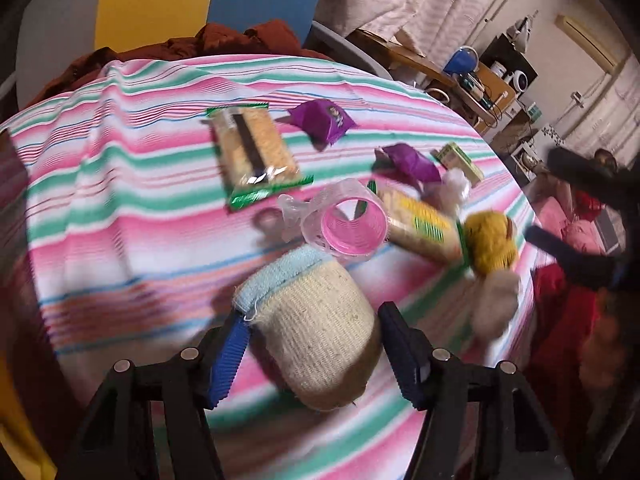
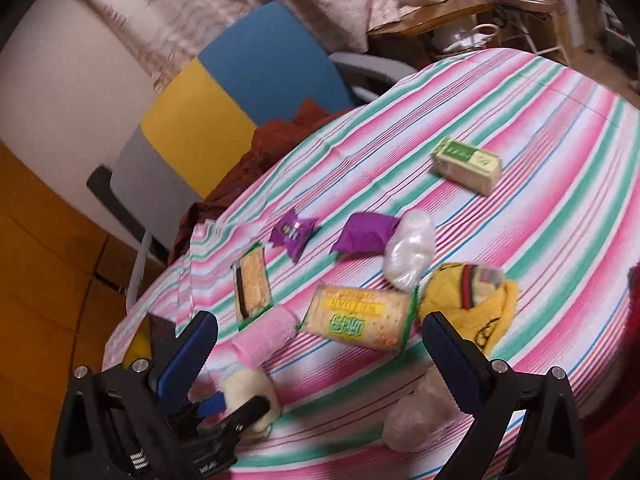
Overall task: Organize objects
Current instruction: 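Reach the left tool toward the beige knit pouch, then grasp the beige knit pouch with the left tool while the right grasps the pink hair roller, then carry the pouch and roller into the gold tray and open both tools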
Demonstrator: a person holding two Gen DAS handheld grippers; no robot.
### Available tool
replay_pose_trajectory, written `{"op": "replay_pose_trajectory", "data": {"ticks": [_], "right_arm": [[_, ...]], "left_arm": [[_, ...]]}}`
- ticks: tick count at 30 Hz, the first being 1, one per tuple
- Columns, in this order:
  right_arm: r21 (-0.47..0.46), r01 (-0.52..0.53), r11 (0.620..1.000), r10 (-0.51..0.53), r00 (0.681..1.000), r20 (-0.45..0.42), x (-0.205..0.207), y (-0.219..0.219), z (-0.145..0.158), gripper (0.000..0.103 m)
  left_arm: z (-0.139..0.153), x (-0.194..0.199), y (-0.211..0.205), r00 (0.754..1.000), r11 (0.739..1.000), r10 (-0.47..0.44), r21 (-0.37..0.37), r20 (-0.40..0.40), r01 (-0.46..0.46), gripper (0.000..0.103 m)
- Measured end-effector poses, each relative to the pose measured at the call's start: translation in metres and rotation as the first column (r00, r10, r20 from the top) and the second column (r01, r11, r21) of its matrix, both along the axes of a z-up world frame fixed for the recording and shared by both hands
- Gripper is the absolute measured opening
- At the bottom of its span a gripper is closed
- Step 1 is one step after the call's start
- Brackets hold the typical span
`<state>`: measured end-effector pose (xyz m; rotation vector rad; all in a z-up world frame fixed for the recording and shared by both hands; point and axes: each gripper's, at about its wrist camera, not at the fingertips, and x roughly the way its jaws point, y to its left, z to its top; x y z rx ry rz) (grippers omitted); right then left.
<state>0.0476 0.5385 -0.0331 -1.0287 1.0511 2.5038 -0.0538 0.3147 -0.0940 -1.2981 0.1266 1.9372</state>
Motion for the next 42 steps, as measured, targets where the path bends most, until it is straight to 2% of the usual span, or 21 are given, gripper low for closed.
{"op": "replay_pose_trajectory", "data": {"ticks": [2, 5, 8, 11, 16, 19, 21, 23, 24, 26, 29, 34, 37, 39, 42], "right_arm": [[0.010, -0.048, 0.999, 0.048, 0.999, 0.020, -0.006, -0.008, -0.001, 0.103], [0.012, -0.180, 0.984, 0.179, 0.983, 0.032, -0.020, -0.030, -0.002, 0.103], [0.051, -0.318, 0.947, 0.313, 0.945, 0.095, -0.039, -0.060, -0.007, 0.102], [0.064, -0.432, 0.899, 0.418, 0.893, 0.167, -0.056, -0.084, -0.018, 0.102], [0.043, -0.512, 0.858, 0.486, 0.837, 0.253, -0.081, -0.097, -0.038, 0.102], [0.035, -0.533, 0.846, 0.503, 0.817, 0.282, -0.090, -0.100, -0.048, 0.101], [0.036, -0.549, 0.835, 0.514, 0.803, 0.302, -0.094, -0.103, -0.054, 0.095], [0.041, -0.565, 0.824, 0.527, 0.790, 0.313, -0.095, -0.104, -0.057, 0.073], [0.035, -0.572, 0.820, 0.535, 0.786, 0.310, -0.094, -0.104, -0.058, 0.073], [0.069, -0.569, 0.820, 0.524, 0.792, 0.313, -0.094, -0.104, -0.056, 0.072], [0.084, -0.533, 0.842, 0.491, 0.821, 0.290, -0.092, -0.096, -0.052, 0.072], [0.096, -0.423, 0.901, 0.397, 0.893, 0.212, -0.083, -0.070, -0.037, 0.072], [0.068, -0.360, 0.930, 0.349, 0.927, 0.136, -0.077, -0.054, -0.026, 0.072], [0.046, -0.339, 0.940, 0.335, 0.938, 0.086, -0.073, -0.048, -0.021, 0.072], [0.049, -0.361, 0.931, 0.358, 0.932, 0.059, -0.073, -0.053, -0.015, 0.072]], "left_arm": [[0.001, 0.007, -0.014, 1.000, 1.000, -0.007, 0.000, -0.008, 0.007, 0.064], [0.002, 0.018, -0.024, 0.999, 1.000, -0.024, -0.005, -0.032, 0.024, 0.064], [0.002, 0.023, -0.030, 0.998, 0.999, -0.035, -0.005, -0.051, 0.035, 0.065], [0.003, 0.026, -0.033, 0.997, 0.999, -0.041, -0.002, -0.059, 0.040, 0.064], [0.003, 0.031, -0.033, 0.994, 0.999, -0.051, -0.003, -0.093, 0.051, 0.065], [0.002, 0.032, -0.032, 0.993, 0.999, -0.054, -0.004, -0.102, 0.054, 0.065], [0.001, 0.033, -0.031, 0.993, 0.998, -0.057, -0.006, -0.100, 0.057, 0.065], [-0.003, 0.034, -0.028, 0.995, 0.998, -0.070, -0.005, -0.076, 0.070, 0.060], [-0.004, 0.037, -0.027, 0.993, 0.997, -0.070, -0.013, -0.093, 0.070, 0.060], [-0.003, 0.038, -0.026, 0.992, 0.997, -0.073, -0.019, -0.106, 0.071, 0.060], [-0.003, 0.038, -0.027, 0.991, 0.997, -0.073, -0.021, -0.111, 0.072, 0.056], [-0.003, 0.042, -0.027, 0.987, 0.996, -0.092, -0.033, -0.135, 0.088, 0.055], [-0.001, 0.045, -0.027, 0.984, 0.995, -0.101, -0.042, -0.146, 0.096, 0.054], [0.003, 0.046, -0.029, 0.984, 0.995, -0.099, -0.042, -0.149, 0.094, 0.053], [0.017, 0.050, -0.037, 0.982, 0.995, -0.097, -0.012, -0.163, 0.096, 0.053]]}}
